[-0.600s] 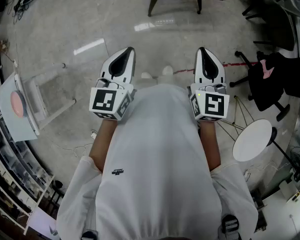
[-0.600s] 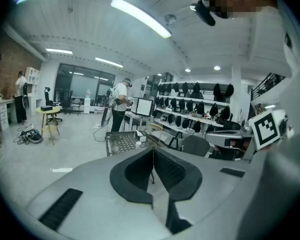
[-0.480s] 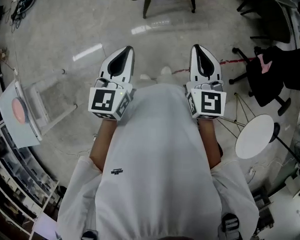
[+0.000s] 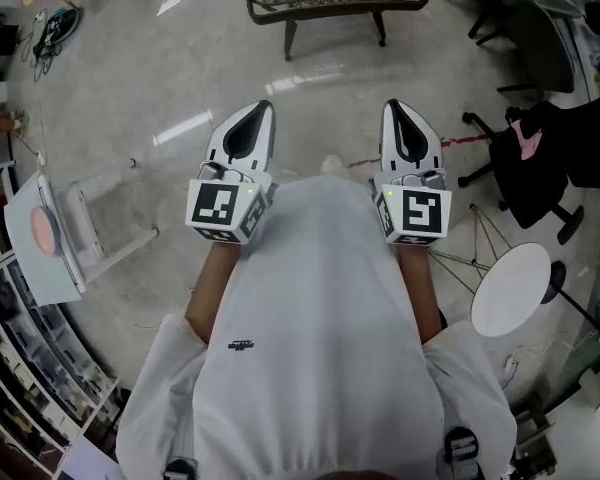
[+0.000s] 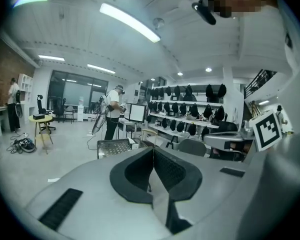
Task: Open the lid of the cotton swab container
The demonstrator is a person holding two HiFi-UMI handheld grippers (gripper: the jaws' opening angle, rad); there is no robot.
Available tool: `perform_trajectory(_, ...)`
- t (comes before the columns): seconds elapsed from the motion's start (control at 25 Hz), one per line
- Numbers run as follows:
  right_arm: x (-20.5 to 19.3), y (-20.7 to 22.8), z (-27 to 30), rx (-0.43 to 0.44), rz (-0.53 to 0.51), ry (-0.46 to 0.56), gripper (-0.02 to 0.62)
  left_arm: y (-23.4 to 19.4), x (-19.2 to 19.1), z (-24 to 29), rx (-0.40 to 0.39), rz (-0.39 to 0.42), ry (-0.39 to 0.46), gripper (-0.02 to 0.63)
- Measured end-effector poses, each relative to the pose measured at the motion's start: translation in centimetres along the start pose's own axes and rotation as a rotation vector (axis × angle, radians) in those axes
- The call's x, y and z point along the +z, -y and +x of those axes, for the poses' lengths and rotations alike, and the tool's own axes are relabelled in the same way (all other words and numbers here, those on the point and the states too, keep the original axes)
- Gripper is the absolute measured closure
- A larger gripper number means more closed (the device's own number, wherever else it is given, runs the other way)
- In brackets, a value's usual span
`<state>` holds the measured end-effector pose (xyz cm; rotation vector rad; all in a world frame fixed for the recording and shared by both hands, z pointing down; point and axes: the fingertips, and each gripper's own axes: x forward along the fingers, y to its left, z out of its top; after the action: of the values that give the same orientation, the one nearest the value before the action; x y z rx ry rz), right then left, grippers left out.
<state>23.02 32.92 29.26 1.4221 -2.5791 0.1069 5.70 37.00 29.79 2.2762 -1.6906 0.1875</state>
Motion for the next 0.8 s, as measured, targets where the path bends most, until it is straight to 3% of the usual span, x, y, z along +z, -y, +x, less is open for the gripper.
perform_trajectory(0.48,-1.4,3.1,-1.3,-0.017,0.025,-0.007,0.594,3.0,-0.1,1.8,-0.027,0.032,-0.017,0.601)
perform_trajectory(0.8,-2.2,3.4,1.2,-0.004,0.071,-0.028,0.595,1.8,0.7,4.1,-0.035,0.057,-0.028,0.601)
